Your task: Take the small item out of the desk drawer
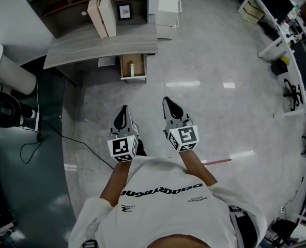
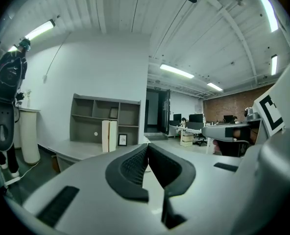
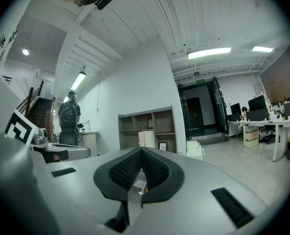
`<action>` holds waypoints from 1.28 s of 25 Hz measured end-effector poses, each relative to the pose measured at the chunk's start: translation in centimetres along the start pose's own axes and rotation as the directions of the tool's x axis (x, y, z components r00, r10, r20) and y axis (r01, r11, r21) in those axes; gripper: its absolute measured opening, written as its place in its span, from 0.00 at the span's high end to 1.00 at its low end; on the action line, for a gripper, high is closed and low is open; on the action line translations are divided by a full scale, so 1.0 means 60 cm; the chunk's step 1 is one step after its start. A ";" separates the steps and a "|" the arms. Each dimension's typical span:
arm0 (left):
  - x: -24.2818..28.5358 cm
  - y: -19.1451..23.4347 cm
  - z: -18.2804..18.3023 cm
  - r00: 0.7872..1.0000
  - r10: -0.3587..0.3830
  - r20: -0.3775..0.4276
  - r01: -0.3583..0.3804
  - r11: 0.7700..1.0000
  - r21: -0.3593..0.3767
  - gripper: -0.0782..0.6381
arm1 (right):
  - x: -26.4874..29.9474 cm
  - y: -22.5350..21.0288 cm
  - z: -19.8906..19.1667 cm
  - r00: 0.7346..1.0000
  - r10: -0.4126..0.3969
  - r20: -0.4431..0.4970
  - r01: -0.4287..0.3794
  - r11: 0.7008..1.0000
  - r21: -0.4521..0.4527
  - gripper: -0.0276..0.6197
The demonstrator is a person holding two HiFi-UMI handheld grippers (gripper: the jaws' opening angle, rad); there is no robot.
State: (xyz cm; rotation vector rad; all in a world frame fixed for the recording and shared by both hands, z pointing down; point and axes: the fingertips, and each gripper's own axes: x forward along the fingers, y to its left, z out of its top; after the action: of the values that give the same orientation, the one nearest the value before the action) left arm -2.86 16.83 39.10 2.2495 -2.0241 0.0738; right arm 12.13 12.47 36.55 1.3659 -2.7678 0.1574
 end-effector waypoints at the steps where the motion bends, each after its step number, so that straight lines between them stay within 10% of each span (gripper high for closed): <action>1: 0.025 0.026 0.003 1.000 -0.003 -0.006 0.003 1.000 -0.005 0.87 | 0.029 -0.001 0.004 1.000 -0.011 -0.006 0.011 1.000 0.001 0.91; 14: 0.308 0.201 0.039 0.986 -0.140 -0.091 0.138 0.990 -0.026 0.87 | 0.337 -0.043 0.053 0.988 -0.140 -0.069 0.139 0.990 -0.018 0.91; 32: 0.481 0.184 -0.096 0.960 -0.139 -0.244 0.125 0.989 -0.073 0.87 | 0.463 -0.156 -0.087 0.972 -0.135 -0.194 0.151 0.986 0.067 0.91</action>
State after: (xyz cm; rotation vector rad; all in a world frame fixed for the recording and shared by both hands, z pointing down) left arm -10.51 -12.11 48.62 2.2072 -1.7245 0.2686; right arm 2.67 -14.48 44.89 1.4787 -2.5238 0.3765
